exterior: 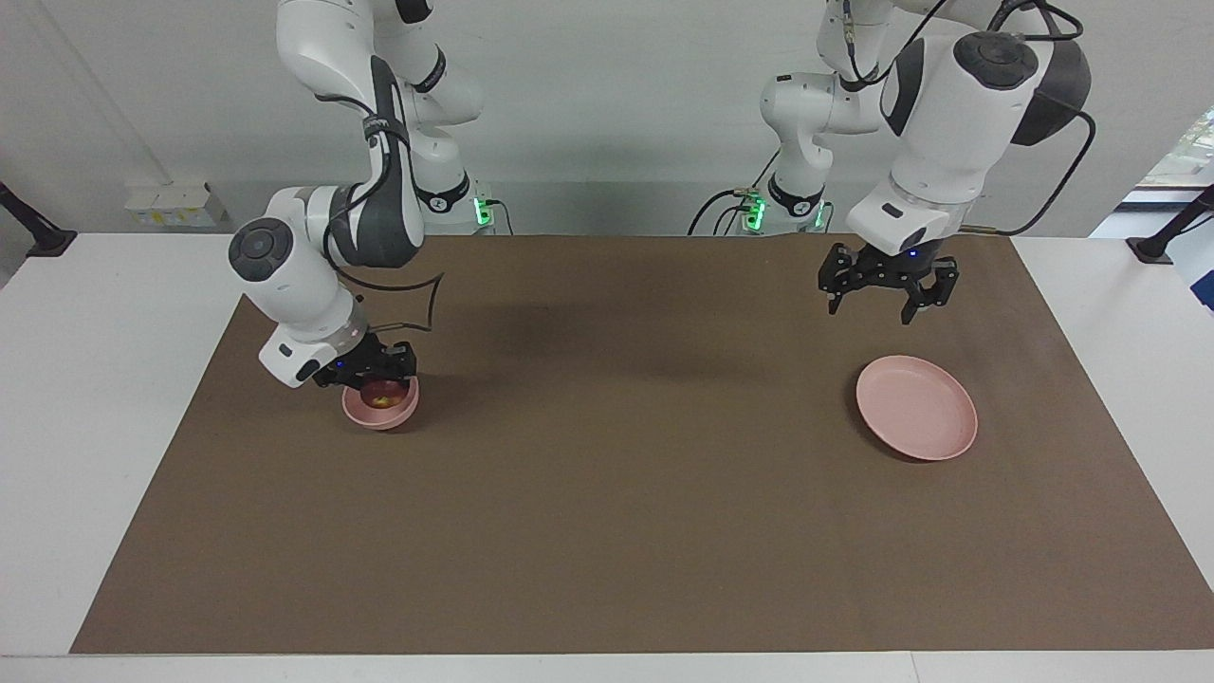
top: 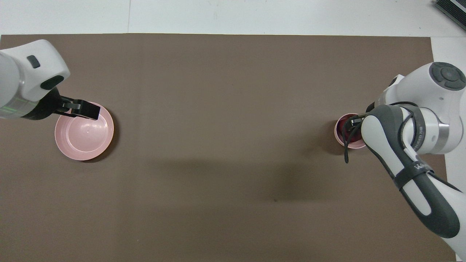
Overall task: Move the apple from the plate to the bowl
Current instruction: 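Lower the apple into the pink bowl with the right gripper while the left gripper withdraws, then open the right gripper and raise it away from the bowl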
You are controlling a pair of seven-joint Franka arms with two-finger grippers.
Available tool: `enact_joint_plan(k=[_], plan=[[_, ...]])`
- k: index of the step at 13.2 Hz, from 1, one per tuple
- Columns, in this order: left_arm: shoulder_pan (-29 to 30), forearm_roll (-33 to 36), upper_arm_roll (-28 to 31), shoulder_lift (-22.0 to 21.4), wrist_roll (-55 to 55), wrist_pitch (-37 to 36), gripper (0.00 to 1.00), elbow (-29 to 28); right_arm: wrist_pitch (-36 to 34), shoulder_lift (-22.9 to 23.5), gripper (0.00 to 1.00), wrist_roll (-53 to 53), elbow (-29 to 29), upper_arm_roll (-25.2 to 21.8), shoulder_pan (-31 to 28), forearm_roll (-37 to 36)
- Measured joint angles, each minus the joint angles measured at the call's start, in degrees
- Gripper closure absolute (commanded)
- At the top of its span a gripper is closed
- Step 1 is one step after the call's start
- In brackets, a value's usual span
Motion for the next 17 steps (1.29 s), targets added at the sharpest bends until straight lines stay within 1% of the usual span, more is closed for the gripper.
enact_joint_plan(k=[3, 4, 5, 8, 10, 14, 17], plan=[[1.6, -0.7, 0.2, -2.4, 0.3, -3.6, 0.0, 0.1, 1.3, 0.2, 1.0, 0.0, -0.1, 0.1, 0.0, 0.0], [1.8, -0.8, 0.2, -2.5, 0.3, -4.6, 0.0, 0.4, 1.3, 0.2, 0.33, 0.0, 0.2, 0.1, 0.0, 0.0], [2.0, -0.9, 0.2, -2.5, 0.3, -5.8, 0.0, 1.1, 1.1, 0.2, 0.0, 0.0, 0.4, 0.1, 0.0, 0.0], [3.1, -1.9, 0.2, -2.2, 0.3, -8.3, 0.0, 3.3, 0.8, -0.2, 0.0, 0.7, 1.0, 0.1, 0.0, 0.0], [5.0, -3.1, 0.2, -2.1, 0.3, -9.0, 0.0, 4.0, -0.1, -2.4, 0.0, 4.1, 2.3, 0.2, 0.1, -0.1], [5.5, -3.2, 0.2, -2.2, 4.8, -9.0, 0.0, 4.5, -6.6, -8.4, 0.0, 13.2, 5.9, 0.7, 0.4, -1.5], [5.7, -3.2, 0.2, -2.3, 6.1, -9.0, 0.0, 4.6, -15.5, -13.1, 0.0, 15.8, 10.2, 0.7, 0.5, -1.7]])
